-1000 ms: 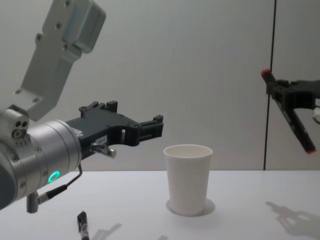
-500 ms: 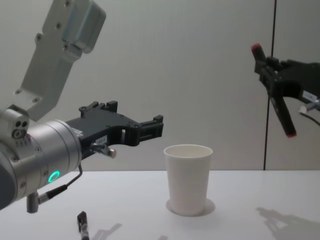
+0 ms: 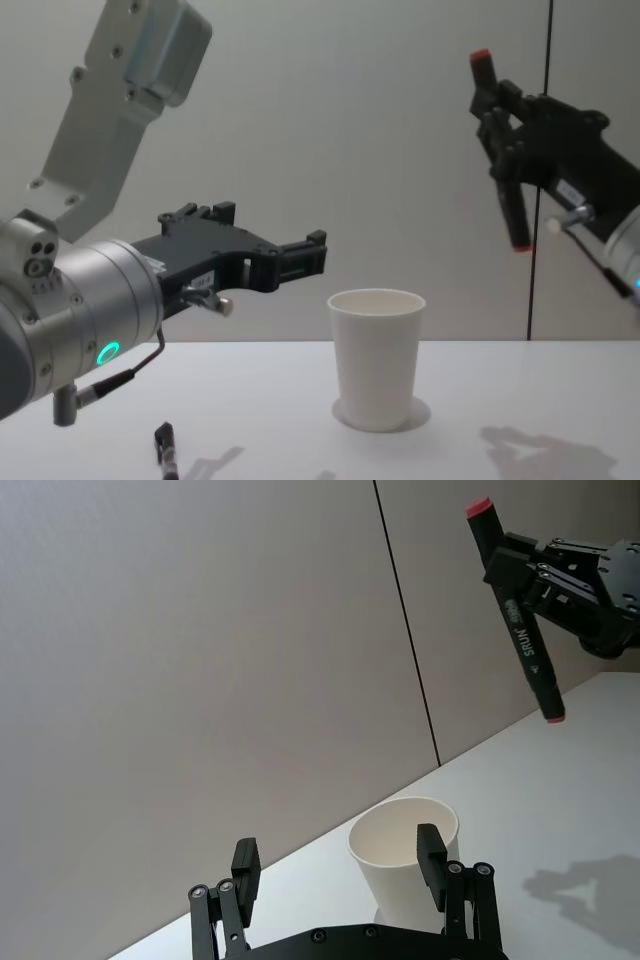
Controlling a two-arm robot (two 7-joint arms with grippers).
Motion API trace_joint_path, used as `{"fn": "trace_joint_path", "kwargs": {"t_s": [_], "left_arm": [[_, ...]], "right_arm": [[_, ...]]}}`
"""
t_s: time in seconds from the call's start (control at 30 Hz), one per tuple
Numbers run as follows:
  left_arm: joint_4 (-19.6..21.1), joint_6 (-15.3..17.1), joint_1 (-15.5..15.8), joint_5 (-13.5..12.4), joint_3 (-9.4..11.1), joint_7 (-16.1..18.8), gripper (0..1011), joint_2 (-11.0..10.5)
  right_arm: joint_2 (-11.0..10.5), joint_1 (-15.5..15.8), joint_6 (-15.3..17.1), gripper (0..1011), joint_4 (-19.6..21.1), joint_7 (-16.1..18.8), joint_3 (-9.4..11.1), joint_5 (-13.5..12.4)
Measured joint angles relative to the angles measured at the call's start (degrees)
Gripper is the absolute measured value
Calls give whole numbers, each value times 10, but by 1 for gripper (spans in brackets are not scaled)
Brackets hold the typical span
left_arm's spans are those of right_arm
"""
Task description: Place the pen into the pen holder.
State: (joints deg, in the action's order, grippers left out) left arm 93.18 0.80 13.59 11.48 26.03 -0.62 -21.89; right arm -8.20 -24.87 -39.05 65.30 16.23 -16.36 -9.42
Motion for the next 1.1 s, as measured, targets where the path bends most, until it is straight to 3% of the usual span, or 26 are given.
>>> {"fn": "trace_joint_path", "kwargs": {"t_s": [0.07,0.43,0.53,0.93,1.1], "left_arm": [[0,0,0,0,0,0,1004,0],[0,0,0,0,0,0,1004,0],[0,0,0,0,0,0,1004,0],[0,0,0,0,0,0,1004,0],[0,0,0,0,0,0,1004,0]], "right_arm": [[8,-10,-29,177,-23,8,-4,-11],[42,-57,-122,177,-135,58,-19,-73],[49,-67,-136,177,-159,70,-21,-88],[84,-123,-196,177,-287,164,-27,-199],[94,-140,-211,177,-325,190,-28,-227]]}}
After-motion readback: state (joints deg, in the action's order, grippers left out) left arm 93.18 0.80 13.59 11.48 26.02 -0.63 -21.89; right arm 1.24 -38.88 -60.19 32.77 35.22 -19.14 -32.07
